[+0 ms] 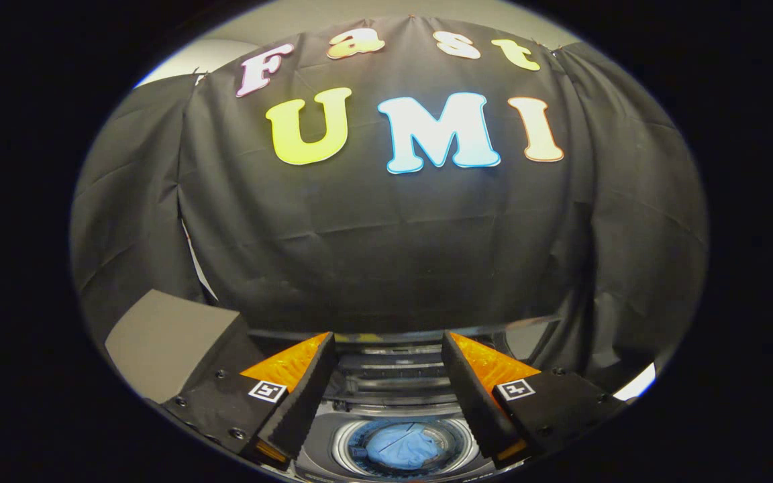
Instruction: Put the clothes into the washing machine and then close the washing machine lid.
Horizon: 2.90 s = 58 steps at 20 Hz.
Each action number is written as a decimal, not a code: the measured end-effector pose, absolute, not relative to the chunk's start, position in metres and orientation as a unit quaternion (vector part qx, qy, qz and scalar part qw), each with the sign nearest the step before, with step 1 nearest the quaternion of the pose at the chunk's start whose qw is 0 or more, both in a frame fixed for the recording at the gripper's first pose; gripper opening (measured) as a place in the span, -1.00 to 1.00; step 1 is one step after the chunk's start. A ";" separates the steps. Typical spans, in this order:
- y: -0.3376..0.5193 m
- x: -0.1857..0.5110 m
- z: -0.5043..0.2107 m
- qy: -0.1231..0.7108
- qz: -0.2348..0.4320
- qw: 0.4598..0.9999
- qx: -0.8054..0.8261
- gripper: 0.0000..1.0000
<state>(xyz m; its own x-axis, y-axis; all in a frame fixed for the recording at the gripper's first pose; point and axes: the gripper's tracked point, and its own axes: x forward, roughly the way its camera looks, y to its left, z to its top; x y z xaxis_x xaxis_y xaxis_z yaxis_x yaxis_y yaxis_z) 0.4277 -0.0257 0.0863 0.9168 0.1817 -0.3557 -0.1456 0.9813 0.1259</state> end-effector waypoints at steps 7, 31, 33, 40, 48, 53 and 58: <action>-0.006 0.483 0.079 0.236 0.080 0.969 -0.004 0.96; -0.004 0.470 0.028 0.292 0.082 0.953 -0.006 0.96; -0.004 0.465 0.028 0.289 0.083 0.954 -0.007 0.96; -0.006 0.447 0.028 0.272 0.084 0.959 -0.008 0.96; -0.009 0.428 0.024 0.251 0.081 0.965 -0.005 0.96; -0.009 0.413 0.021 0.231 0.082 0.970 -0.003 0.96; -0.011 0.384 0.008 0.214 0.091 0.973 -0.002 0.95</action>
<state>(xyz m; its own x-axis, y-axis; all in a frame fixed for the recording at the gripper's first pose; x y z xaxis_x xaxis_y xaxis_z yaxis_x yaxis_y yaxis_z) 0.3836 -0.0113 0.0080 0.8920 0.1762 -0.4164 -0.1781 0.9834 0.0347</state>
